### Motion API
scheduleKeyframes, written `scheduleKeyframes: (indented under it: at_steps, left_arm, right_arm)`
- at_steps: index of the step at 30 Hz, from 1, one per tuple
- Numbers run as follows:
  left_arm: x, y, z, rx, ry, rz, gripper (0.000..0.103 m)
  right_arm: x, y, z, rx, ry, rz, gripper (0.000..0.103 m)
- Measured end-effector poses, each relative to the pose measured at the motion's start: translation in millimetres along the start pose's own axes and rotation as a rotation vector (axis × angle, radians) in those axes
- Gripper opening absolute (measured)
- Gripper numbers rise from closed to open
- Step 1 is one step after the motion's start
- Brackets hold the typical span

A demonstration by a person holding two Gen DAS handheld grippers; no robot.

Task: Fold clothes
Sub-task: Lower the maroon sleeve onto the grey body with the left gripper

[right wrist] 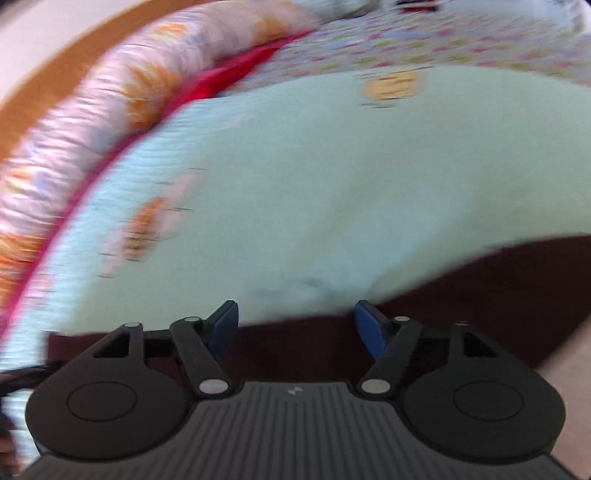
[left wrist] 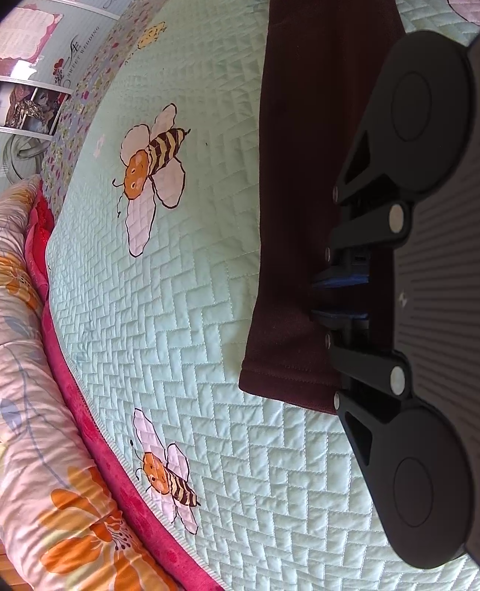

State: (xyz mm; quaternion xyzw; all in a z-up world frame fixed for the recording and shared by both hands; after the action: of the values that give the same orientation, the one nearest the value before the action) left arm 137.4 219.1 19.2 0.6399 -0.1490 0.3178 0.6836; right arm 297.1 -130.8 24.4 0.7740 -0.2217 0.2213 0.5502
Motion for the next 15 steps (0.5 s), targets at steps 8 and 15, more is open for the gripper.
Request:
scheduleKeyframes:
  at_steps: [8, 15]
  left_arm:
    - [0.0, -0.6, 0.9, 0.005, -0.008, -0.006, 0.015]
    - [3.3, -2.2, 1.4, 0.006, -0.014, -0.034, 0.015]
  right_arm:
    - [-59.9, 48.9, -48.9, 0.075, 0.189, -0.061, 0.057]
    - [-59.4, 20.8, -115.6, 0.152, 0.312, -0.041, 0.023]
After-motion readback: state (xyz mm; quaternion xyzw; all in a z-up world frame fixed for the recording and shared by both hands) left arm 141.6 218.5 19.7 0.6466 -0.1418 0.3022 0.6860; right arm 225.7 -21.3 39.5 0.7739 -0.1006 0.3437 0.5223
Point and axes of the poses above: each gripper's, at about its wrist camera, not at the fingertips, and y roughly against the way its jaws point, z to its right, x to its top, the point moved 4 cm from there along -y, roughly the way its jaws point, and after that the axes turned 12 degrees about -x, right-handed, at the moved point
